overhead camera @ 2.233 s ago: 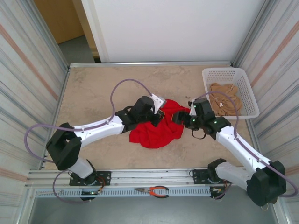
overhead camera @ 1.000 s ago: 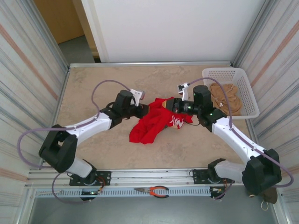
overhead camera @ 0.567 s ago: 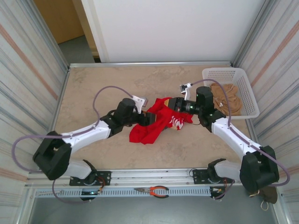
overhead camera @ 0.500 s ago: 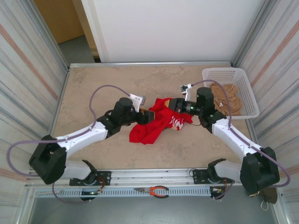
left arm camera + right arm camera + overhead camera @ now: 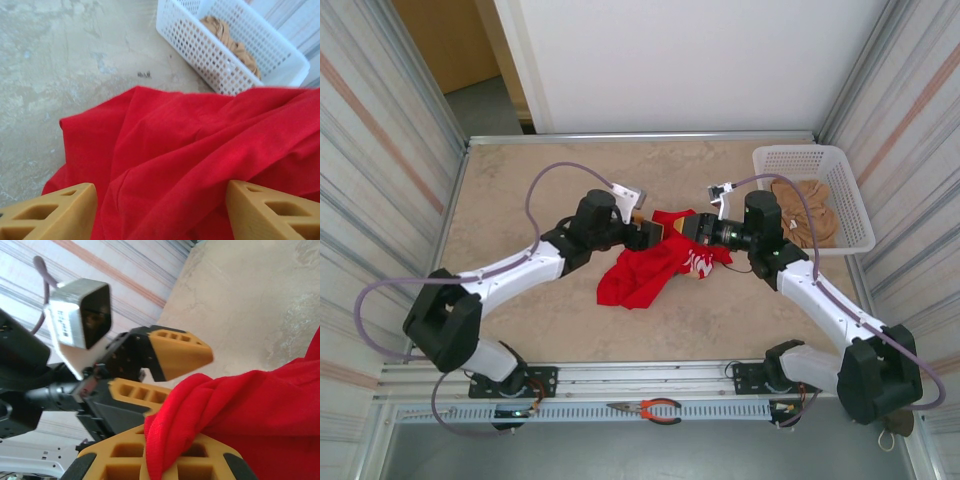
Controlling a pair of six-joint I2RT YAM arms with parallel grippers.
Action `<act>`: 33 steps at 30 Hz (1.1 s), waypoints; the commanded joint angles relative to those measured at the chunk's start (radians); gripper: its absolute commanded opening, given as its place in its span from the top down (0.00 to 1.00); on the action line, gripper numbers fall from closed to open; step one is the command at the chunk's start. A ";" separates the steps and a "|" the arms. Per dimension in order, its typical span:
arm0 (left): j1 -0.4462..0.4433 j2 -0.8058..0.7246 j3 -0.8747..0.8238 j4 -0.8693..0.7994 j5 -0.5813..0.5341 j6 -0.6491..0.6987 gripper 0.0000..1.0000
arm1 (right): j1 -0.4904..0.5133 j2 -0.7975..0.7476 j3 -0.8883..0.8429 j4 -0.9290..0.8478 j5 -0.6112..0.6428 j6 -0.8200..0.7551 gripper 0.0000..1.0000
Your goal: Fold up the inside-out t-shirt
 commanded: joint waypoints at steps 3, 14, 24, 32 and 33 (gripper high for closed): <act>-0.005 0.046 0.039 0.021 0.086 0.072 0.29 | -0.005 -0.018 -0.002 -0.012 -0.021 -0.007 1.00; 0.011 0.168 0.141 0.067 0.254 0.010 0.81 | -0.005 -0.029 -0.015 -0.067 -0.003 -0.041 1.00; 0.129 0.005 -0.044 0.342 0.515 -0.254 1.00 | -0.101 0.150 -0.072 -0.019 0.106 -0.053 1.00; 0.150 0.027 -0.085 0.516 0.606 -0.444 1.00 | -0.022 0.154 0.058 -0.250 0.236 -0.137 0.49; 0.152 0.024 -0.088 0.512 0.590 -0.455 1.00 | -0.017 0.118 0.056 -0.282 0.261 -0.146 0.49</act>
